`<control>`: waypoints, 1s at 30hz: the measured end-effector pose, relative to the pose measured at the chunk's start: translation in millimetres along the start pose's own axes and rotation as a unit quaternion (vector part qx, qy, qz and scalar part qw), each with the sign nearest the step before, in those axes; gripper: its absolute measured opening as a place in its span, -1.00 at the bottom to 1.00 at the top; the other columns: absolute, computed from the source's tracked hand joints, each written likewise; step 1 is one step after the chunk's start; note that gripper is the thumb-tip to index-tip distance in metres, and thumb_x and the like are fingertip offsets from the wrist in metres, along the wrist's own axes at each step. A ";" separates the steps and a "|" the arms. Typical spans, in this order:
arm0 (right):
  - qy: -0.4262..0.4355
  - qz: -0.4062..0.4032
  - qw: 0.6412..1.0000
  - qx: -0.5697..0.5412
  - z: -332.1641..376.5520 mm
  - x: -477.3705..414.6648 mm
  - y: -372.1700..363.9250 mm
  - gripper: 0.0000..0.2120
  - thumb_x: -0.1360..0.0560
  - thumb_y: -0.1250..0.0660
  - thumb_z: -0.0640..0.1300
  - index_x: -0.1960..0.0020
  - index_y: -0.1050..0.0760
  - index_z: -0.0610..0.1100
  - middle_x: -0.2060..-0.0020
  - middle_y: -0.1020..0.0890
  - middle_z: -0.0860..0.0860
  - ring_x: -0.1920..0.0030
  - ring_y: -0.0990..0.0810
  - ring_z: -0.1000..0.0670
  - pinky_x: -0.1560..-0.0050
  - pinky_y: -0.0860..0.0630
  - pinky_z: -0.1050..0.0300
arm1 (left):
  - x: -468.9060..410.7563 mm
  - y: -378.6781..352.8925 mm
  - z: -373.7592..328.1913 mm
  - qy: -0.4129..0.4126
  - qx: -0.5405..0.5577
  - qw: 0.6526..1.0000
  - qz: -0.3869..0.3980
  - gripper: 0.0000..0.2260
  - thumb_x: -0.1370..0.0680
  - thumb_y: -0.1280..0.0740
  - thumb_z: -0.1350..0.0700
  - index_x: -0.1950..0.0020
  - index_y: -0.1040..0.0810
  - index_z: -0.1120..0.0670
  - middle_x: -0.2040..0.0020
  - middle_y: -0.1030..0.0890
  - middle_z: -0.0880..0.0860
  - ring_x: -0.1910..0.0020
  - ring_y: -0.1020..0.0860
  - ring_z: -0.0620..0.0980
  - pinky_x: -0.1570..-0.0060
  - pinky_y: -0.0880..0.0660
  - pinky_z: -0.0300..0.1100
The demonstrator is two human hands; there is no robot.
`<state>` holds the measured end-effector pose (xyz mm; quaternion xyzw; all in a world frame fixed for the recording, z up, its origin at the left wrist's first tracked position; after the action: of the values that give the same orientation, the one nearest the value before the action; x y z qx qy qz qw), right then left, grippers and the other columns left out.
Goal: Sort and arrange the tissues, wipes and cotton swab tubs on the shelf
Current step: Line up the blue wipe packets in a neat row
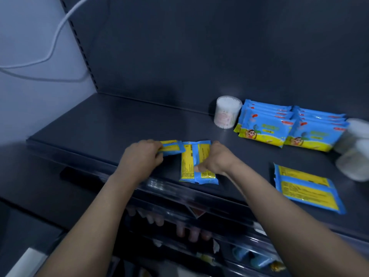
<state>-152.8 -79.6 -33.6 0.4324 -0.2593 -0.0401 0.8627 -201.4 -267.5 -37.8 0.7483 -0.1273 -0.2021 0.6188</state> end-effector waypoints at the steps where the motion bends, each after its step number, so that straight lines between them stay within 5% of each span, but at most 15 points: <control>1: -0.004 0.002 1.000 -0.009 -1.1 0.6 1.3 -0.17 -0.34 -0.52 -0.03 -0.42 -0.17 -0.29 -0.35 -0.36 -0.14 -0.31 -0.40 -0.10 -0.15 -0.40 0.12 | 0.1 3.4 -0.9 0.004 0.011 1.000 -0.021 -0.76 -0.54 -0.21 0.06 -0.15 -0.52 0.09 -0.05 -0.57 0.09 -0.02 -0.52 0.14 0.06 -0.48 0.01; 5: -0.001 0.014 0.997 -0.072 -5.0 0.5 2.8 -0.50 -0.34 -0.53 -0.14 -0.18 -0.43 -0.28 -0.11 -0.55 -0.10 -0.04 -0.53 -0.07 -0.01 -0.49 0.12 | 3.0 13.0 -1.6 0.036 0.082 0.993 -0.080 -0.75 -0.58 -0.15 0.10 -0.21 -0.48 0.09 -0.11 -0.55 0.08 -0.02 -0.51 0.12 0.07 -0.42 -0.04; 10: 0.023 -0.050 0.978 -0.200 -18.0 -0.2 22.5 -0.62 -0.29 -0.43 -0.35 -0.09 -0.52 -0.37 -0.01 -0.65 -0.21 -0.01 -0.63 -0.14 -0.06 -0.58 -0.09 | 2.5 19.1 -11.2 0.048 0.132 0.985 -0.096 -0.78 -0.62 -0.09 0.11 -0.15 -0.46 0.14 -0.05 -0.54 0.12 0.06 -0.51 0.13 0.07 -0.46 0.03; 14: 0.085 -0.107 0.970 -0.200 -33.9 7.4 61.2 -0.85 -0.26 -0.37 -0.39 0.19 -0.59 -0.25 0.33 -0.52 -0.06 0.28 -0.48 0.00 0.24 -0.46 0.12 | -2.5 27.3 -30.2 0.083 0.158 0.975 -0.135 -0.83 -0.62 -0.09 0.15 -0.07 -0.44 0.17 0.08 -0.48 0.08 0.18 -0.42 0.05 0.20 -0.33 -0.06; 18: 0.147 -0.174 0.955 -0.189 -52.3 11.1 95.5 -0.73 -0.30 -0.38 -0.34 0.33 -0.56 0.04 0.21 -0.56 -0.03 0.10 -0.51 -0.03 0.07 -0.47 0.14 | -9.7 32.7 -63.0 0.100 0.164 0.968 -0.160 -0.82 -0.63 -0.08 0.15 -0.09 -0.42 0.18 0.11 -0.41 0.02 0.19 -0.39 0.01 0.22 -0.29 -0.07; 21: 0.180 -0.261 0.944 -0.093 -65.3 17.9 117.8 -0.61 -0.36 -0.37 -0.32 0.32 -0.52 0.21 -0.01 -0.40 -0.02 -0.11 -0.31 -0.03 -0.18 -0.29 0.22 | -15.7 35.4 -90.7 0.087 0.167 0.968 -0.166 -0.84 -0.62 -0.09 0.15 -0.05 -0.42 0.17 0.11 -0.44 0.04 0.19 -0.39 0.03 0.22 -0.30 -0.06; 23: 0.193 -0.261 0.944 -0.065 -75.5 25.3 131.8 -0.54 -0.36 -0.26 -0.39 0.31 -0.53 0.21 0.07 -0.43 0.01 -0.01 -0.36 0.02 -0.10 -0.33 0.19 | -19.2 36.7 -109.3 0.078 0.174 0.968 -0.162 -0.84 -0.62 -0.09 0.15 -0.03 -0.42 0.18 0.11 -0.46 0.06 0.18 -0.42 0.06 0.22 -0.34 -0.04; 26: 0.215 -0.185 0.957 -0.052 -95.6 38.0 150.2 -0.53 -0.31 -0.14 -0.46 0.24 -0.60 0.08 0.57 -0.42 0.12 0.48 -0.38 0.15 0.37 -0.31 0.30 | -23.6 36.3 -139.0 0.062 0.192 0.966 -0.159 -0.84 -0.61 -0.10 0.15 -0.02 -0.43 0.18 0.10 -0.48 0.07 0.16 -0.44 0.09 0.19 -0.38 -0.02; 30: 0.197 -0.135 0.969 -0.066 -132.7 38.3 166.5 -0.52 -0.32 -0.08 -0.47 0.21 -0.63 0.00 0.53 -0.52 0.11 0.51 -0.41 0.17 0.43 -0.34 0.40 | -29.5 29.1 -175.1 0.055 0.206 0.967 -0.142 -0.85 -0.61 -0.10 0.15 -0.01 -0.44 0.16 0.09 -0.51 0.09 0.14 -0.46 0.11 0.17 -0.39 -0.01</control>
<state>-81.6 109.1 44.6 0.4047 -0.0200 -0.0870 0.9101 -145.3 -107.2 21.6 0.8801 -0.0246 -0.2155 0.4223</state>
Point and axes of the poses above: each hand's wrist, its own x-axis away from the middle knuckle, its own y-axis out of the back of the hand, z = x × y, the point moved 2 cm from there along -x, towards the middle knuckle
